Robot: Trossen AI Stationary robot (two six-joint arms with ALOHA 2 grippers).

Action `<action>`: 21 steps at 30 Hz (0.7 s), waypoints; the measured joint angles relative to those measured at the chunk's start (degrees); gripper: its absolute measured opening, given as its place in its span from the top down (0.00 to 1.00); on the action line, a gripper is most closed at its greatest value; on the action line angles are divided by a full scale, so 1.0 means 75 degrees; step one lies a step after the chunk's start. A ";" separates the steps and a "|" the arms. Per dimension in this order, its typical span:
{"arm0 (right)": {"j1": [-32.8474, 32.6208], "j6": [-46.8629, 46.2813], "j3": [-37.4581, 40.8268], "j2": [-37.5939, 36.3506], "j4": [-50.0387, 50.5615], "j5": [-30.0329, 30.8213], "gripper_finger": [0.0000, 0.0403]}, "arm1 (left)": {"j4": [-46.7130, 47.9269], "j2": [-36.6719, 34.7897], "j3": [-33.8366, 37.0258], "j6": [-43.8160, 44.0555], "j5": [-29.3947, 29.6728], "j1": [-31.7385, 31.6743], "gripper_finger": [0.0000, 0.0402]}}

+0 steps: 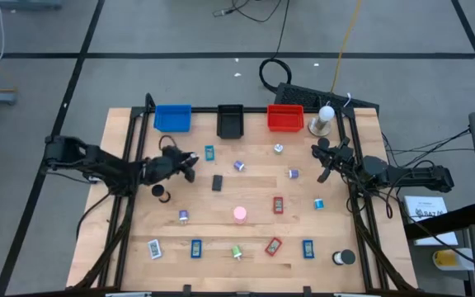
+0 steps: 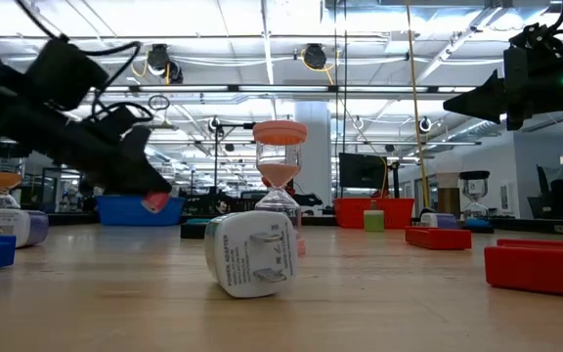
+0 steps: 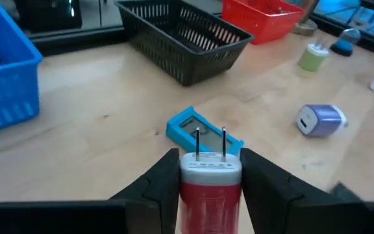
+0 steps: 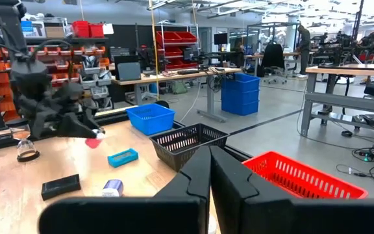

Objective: Pick & Place Office items
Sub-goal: Put the pink charger adapter into the blue bin

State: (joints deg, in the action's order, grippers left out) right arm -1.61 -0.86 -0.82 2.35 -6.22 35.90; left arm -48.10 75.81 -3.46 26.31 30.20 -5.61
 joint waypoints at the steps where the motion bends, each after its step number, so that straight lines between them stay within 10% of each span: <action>1: 0.0000 0.0000 0.0002 -0.0001 0.0000 0.0000 1.00 | -0.0144 0.0000 0.0094 -0.0111 0.0122 0.0134 0.66; 21: -0.0002 -0.0001 0.0001 -0.0001 0.0000 0.0003 1.00 | -0.3255 0.2827 -0.0437 -0.1502 0.0402 0.0980 0.66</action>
State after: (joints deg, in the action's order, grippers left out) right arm -1.62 -0.86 -0.81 2.34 -6.22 35.92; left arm -72.51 97.02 -6.74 15.05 33.21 1.74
